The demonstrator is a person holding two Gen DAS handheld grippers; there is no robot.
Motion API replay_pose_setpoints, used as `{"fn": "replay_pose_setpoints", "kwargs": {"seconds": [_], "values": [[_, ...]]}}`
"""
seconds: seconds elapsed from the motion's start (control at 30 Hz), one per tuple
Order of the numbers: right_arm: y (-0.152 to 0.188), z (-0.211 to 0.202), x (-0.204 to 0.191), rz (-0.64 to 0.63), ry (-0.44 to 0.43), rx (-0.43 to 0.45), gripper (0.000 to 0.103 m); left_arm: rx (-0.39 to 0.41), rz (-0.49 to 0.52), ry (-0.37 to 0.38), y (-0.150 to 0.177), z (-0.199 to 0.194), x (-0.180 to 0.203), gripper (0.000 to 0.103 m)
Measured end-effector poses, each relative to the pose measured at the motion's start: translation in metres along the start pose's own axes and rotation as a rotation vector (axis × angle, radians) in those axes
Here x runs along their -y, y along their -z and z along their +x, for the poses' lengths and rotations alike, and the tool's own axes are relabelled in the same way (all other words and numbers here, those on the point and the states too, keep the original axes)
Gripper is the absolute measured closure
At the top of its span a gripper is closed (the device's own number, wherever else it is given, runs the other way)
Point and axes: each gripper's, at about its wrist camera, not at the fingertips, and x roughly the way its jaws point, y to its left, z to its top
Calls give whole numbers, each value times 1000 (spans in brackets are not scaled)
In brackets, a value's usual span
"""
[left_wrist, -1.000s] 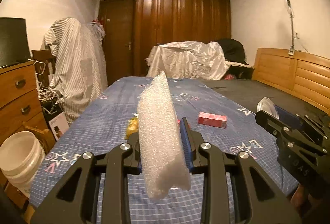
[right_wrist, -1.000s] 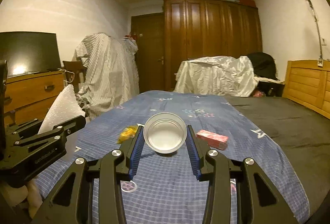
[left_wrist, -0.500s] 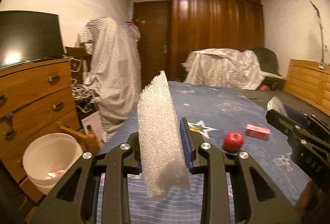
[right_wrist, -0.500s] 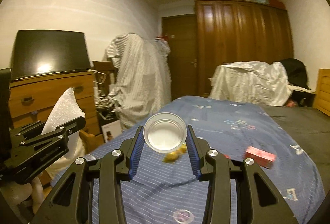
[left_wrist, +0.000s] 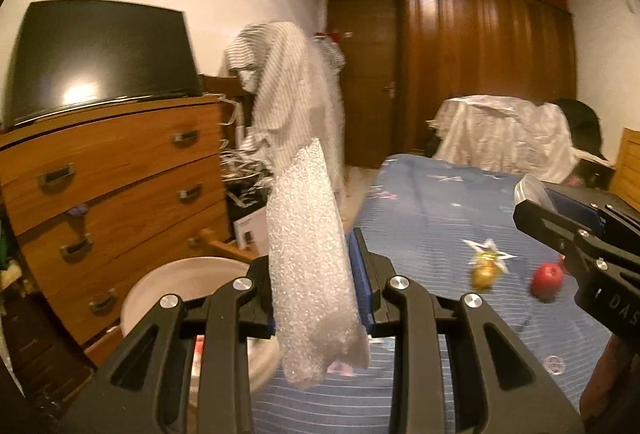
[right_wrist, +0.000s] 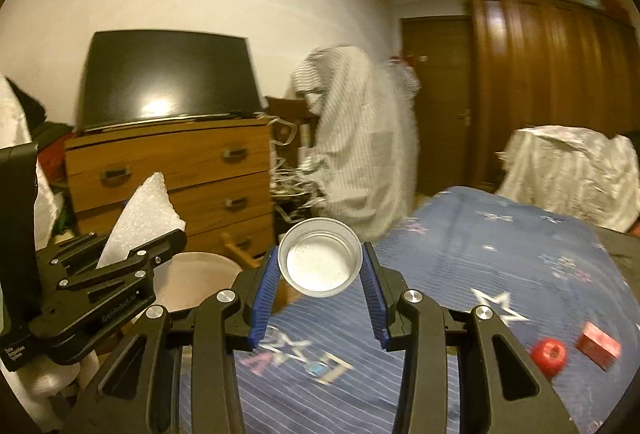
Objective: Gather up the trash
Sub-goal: 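Lift and carry the bubble wrap and bottle cap over the white bucket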
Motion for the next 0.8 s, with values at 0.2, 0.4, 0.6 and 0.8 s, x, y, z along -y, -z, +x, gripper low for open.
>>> {"fn": "replay_pose_setpoints", "kwargs": {"seconds": [0.2,0.4,0.6,0.8], "values": [[-31,67,-61,-55,-88,-57,61,-57,-14,-79,-4,16,-58,75],[-49,143,-115,-83,-185,-167,61,-162,-34,-97,-2,44,-103,75],[-48,217,-146,-100,-259,-321,61,-298,-22,-79,2,79,-129,75],[-33,280,-164,-114,-306,-490,61,-472,-30,-9,14,121,-157,75]]}}
